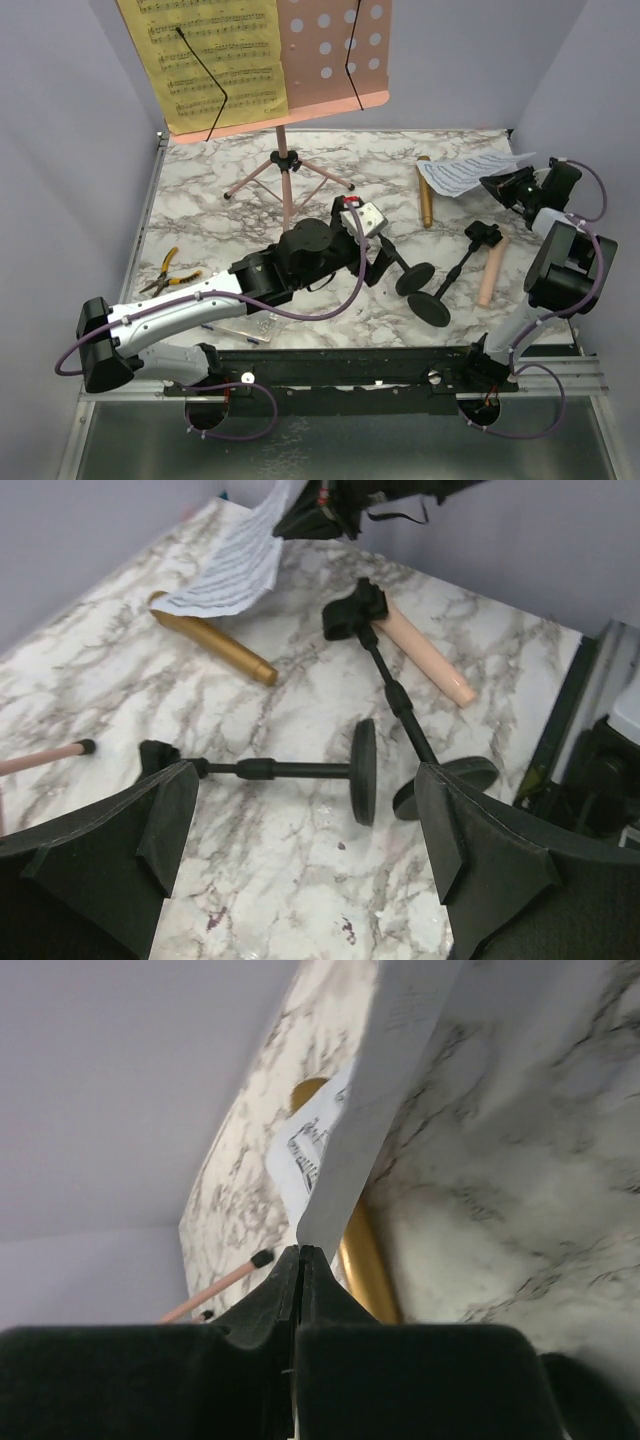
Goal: Set up the instrument practice props
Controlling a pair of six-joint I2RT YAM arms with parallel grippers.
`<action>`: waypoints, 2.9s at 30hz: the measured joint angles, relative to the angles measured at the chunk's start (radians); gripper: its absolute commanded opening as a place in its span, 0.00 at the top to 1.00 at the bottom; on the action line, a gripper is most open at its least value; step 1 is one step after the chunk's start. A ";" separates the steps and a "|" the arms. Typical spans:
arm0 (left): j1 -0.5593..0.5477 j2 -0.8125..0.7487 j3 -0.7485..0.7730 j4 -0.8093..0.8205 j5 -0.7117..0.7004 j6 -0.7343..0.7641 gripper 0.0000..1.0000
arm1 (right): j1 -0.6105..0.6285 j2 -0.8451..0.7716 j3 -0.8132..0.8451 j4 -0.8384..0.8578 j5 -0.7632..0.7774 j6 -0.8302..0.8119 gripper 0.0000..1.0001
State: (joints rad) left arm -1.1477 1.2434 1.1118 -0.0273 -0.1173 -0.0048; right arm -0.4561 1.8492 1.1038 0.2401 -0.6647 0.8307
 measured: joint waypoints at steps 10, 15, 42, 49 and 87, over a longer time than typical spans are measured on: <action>0.000 -0.072 -0.032 0.084 -0.184 0.022 0.03 | 0.003 -0.341 -0.196 -0.069 -0.087 0.045 1.00; 0.000 -0.071 -0.039 0.087 -0.187 0.018 0.03 | 0.003 -0.572 -0.339 -0.250 -0.080 0.013 1.00; -0.010 -0.060 -0.039 0.086 -0.198 0.001 0.03 | -0.002 -0.550 -0.585 -0.230 -0.093 0.058 0.57; -0.013 -0.056 -0.039 0.086 -0.206 0.001 0.03 | -0.002 -0.499 -0.566 -0.241 -0.070 0.062 0.42; -0.013 -0.152 -0.040 0.095 -0.223 -0.126 0.04 | 0.324 -0.735 -0.135 -0.336 0.136 -0.323 1.00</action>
State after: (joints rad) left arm -1.1606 1.0916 1.0721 0.0681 -0.3405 -0.1310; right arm -0.1318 1.1141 0.9691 -0.0956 -0.5289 0.5072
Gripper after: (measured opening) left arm 0.966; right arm 0.007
